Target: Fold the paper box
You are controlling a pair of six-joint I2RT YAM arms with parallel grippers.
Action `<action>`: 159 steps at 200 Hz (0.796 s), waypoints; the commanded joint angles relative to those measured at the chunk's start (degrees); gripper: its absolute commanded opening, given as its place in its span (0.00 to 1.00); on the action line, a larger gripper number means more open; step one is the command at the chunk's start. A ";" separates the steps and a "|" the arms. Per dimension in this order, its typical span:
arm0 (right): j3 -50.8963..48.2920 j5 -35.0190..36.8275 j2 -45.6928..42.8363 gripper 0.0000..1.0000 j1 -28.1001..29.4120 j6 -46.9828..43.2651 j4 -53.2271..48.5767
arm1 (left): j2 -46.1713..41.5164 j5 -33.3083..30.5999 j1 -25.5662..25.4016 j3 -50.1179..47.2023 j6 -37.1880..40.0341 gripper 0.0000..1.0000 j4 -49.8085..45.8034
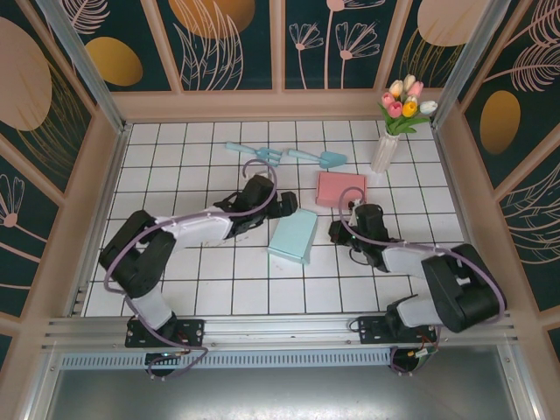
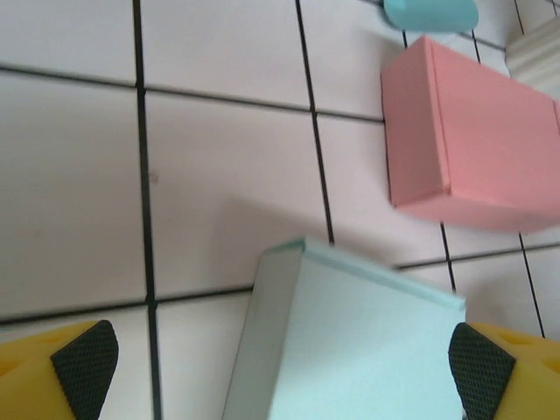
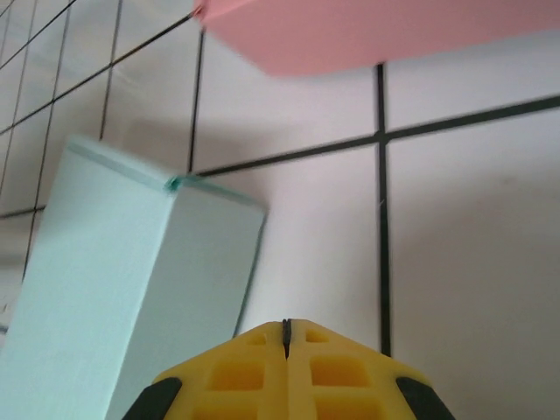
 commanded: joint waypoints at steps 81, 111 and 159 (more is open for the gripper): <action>-6.75 7.59 -13.12 0.00 18.89 8.48 -9.86 | -5.85 3.73 -5.75 -10.24 -4.33 0.98 8.15; -8.44 6.22 -12.94 0.00 20.41 9.21 -7.65 | -5.57 2.04 -7.48 -10.83 -5.40 0.98 8.12; -8.87 5.66 -12.48 0.00 21.44 9.52 -6.06 | -5.46 0.92 -8.76 -12.73 -6.73 0.99 8.58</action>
